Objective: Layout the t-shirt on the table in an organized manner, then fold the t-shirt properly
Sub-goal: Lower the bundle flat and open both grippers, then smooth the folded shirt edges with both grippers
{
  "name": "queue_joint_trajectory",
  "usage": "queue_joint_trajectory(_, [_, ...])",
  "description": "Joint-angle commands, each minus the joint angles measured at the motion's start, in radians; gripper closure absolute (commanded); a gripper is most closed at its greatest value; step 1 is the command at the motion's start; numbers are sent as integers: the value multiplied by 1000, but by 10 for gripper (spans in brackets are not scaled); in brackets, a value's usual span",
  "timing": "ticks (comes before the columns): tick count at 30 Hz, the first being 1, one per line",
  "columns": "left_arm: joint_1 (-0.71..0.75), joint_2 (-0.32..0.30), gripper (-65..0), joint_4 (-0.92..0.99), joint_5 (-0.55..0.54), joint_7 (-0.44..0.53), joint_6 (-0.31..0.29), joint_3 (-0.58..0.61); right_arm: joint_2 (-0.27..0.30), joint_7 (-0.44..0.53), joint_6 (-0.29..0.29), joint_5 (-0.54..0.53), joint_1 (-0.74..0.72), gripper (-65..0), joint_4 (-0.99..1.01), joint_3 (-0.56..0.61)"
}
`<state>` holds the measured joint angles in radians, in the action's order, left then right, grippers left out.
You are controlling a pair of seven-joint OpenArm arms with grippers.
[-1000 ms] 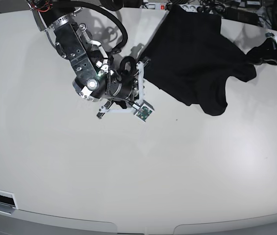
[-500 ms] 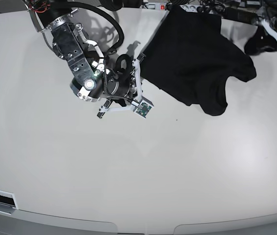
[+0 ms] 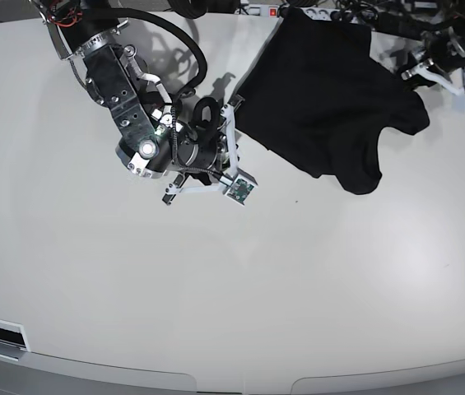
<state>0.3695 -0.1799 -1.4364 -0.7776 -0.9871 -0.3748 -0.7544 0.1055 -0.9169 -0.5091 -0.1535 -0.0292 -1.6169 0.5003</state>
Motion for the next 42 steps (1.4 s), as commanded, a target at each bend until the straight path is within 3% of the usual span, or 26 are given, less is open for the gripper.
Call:
queue_joint_trajectory(1, [-17,-8,0,-4,-2,0,-6,20,-2,15,0,-5,-21,0,-16,-3])
queue_joint_trajectory(6, [-90,-8,0,-2,77,28,-6,161,11,11,51,38,-30,0,-16,-3])
queue_joint_trajectory(17, [-383,-8,0,8,340,164,32,522,142,-11,228,50,-43,0,-18,-8])
queue_joint_trajectory(21, [-478,-9,0,45,388,166,32,605,147,-24,215,11,-43,0,-19,-90])
queue_joint_trajectory(25, [-525,-42,0,43,359,136,31,600,146,-62,115,-188,-30,0,-19,-254])
queue_joint_trajectory(29, [-539,-126,0,30,266,89,-14,562,144,-127,-44,-422,32,0,-19,-403])
queue_joint_trajectory(34, [-538,-209,0,8,130,-11,-39,407,140,-134,-134,-476,139,0,-18,-434])
queue_joint_trajectory(37, [-515,-249,0,8,43,-70,-68,266,113,-113,-134,-465,187,0,-18,-434])
queue_joint_trajectory(42, [-414,-313,0,8,-79,-110,-72,81,35,-47,11,-288,237,0,-18,-434])
